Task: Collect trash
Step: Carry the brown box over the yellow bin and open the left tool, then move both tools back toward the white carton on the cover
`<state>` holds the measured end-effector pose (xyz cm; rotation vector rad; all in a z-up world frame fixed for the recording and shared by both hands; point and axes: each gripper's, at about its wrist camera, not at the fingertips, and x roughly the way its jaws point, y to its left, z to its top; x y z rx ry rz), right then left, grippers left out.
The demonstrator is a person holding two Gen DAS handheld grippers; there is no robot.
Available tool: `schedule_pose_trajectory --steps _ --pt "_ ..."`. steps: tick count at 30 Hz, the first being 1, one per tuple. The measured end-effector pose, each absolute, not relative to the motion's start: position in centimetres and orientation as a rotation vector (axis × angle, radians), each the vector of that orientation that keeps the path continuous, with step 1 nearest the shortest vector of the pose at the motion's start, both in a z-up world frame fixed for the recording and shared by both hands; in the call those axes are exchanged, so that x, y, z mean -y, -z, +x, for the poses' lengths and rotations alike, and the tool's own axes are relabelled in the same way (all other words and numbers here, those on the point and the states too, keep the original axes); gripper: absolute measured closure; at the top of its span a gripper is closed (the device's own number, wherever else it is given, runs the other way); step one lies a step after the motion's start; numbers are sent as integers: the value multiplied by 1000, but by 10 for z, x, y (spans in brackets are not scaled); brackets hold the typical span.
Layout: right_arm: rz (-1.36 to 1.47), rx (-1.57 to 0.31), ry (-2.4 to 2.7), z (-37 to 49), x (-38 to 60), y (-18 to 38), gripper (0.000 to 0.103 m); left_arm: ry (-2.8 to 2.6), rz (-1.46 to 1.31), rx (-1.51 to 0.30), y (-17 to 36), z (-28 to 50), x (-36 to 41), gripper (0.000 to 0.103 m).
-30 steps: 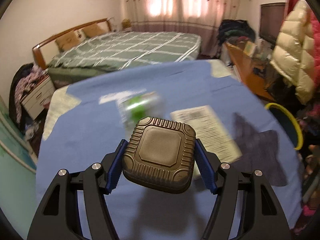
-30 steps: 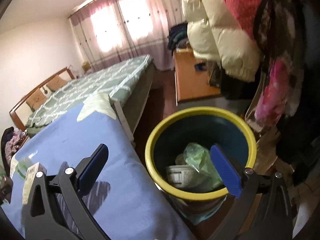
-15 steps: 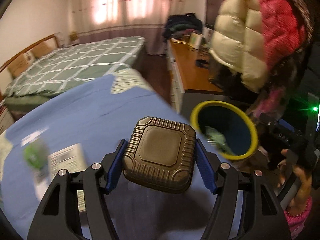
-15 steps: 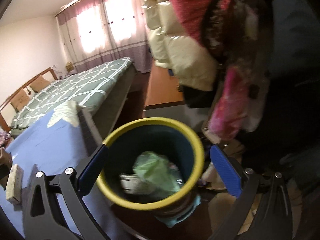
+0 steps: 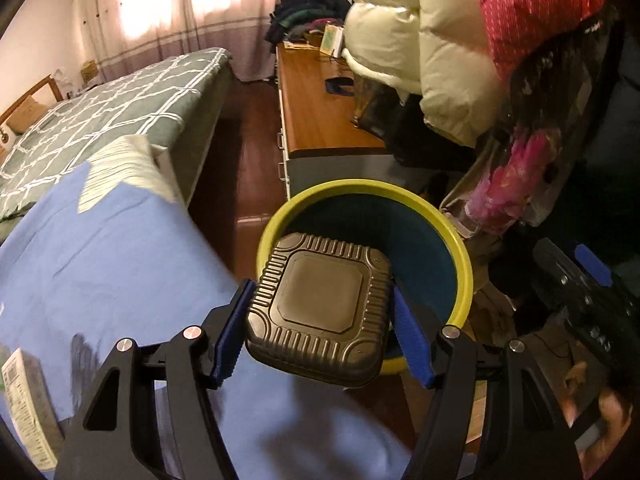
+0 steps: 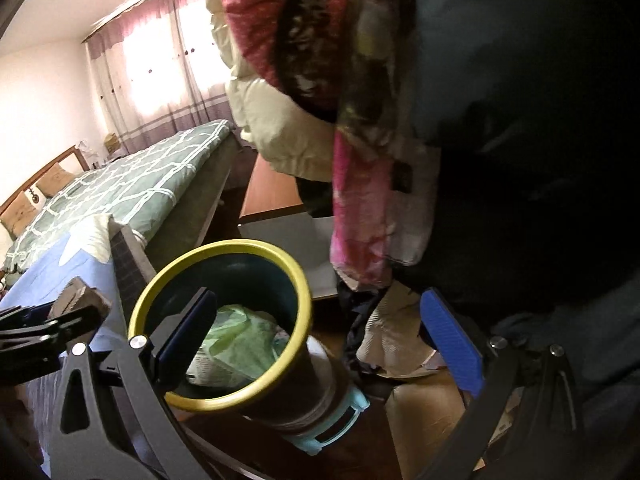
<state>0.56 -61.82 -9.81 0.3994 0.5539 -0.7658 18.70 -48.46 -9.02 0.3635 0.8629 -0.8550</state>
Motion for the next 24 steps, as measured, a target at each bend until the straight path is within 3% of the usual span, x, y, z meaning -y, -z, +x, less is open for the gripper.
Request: schedule_pose_trajectory --steps 4,6,13,24 --pt "417 -564 773 4 623 105 6 859 379 -866 95 188 506 33" --pt "424 -571 775 3 626 108 6 854 384 -872 98 189 514 20" --pt "427 -587 751 9 623 114 6 823 335 -860 92 192 494 16" --pt "378 -613 674 33 588 111 6 598 170 -734 52 192 334 7"
